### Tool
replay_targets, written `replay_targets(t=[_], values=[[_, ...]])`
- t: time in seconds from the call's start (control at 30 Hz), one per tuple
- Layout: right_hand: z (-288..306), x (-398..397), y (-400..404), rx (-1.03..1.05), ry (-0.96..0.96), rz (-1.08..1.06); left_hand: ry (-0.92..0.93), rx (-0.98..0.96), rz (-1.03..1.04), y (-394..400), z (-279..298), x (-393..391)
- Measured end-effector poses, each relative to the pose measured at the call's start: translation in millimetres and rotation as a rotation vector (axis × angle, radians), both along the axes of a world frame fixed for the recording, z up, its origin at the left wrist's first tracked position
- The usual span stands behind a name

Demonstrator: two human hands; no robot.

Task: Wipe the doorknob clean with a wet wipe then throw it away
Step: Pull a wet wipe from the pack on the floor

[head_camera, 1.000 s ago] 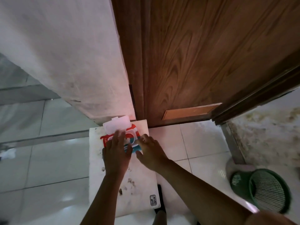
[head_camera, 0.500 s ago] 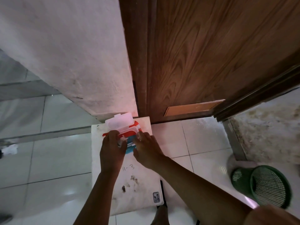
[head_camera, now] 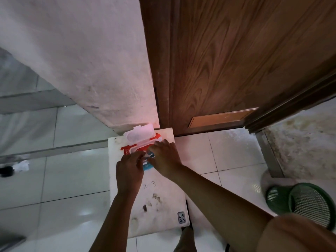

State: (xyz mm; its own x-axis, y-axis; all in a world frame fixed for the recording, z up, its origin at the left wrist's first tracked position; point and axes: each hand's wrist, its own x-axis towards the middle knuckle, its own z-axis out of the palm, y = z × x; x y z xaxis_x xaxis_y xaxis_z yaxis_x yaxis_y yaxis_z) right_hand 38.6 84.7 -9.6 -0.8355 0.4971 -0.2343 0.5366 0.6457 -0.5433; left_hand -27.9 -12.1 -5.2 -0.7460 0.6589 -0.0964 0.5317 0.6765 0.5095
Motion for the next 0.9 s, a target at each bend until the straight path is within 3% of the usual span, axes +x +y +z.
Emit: replay_targets(t=[0.2, 0.53, 0.6, 0.67, 0.77, 0.9], values=[[4.8, -1.4, 3.3, 0.048, 0.049, -0.020, -0.092, -0.043, 0.070, -3.9, -3.7, 2.8], [58.4, 45.5, 26.6, -0.065, 0.242, -0.249, 0.105, -0.317, 0.084, 16.8, 18.4, 21.6], [77.6, 61.9, 39.3, -0.084, 0.267, -0.300, 0.097, -0.223, 0.128, 30.7, 35.3, 39.2], [97.0, 82.7, 55.4, -0.126, 0.324, -0.353, 0.061, 0.022, 0.088, 49.2, 55.8, 63.2], [124.5, 114.1, 78.6, -0.242, 0.415, -0.427, -0.218, 0.384, -0.015, 80.7, 93.5, 99.8], [151.5, 161.2, 109.5, -0.391, 0.567, -0.521, -0.387, 0.511, -0.188, 119.2, 133.4, 146.2]])
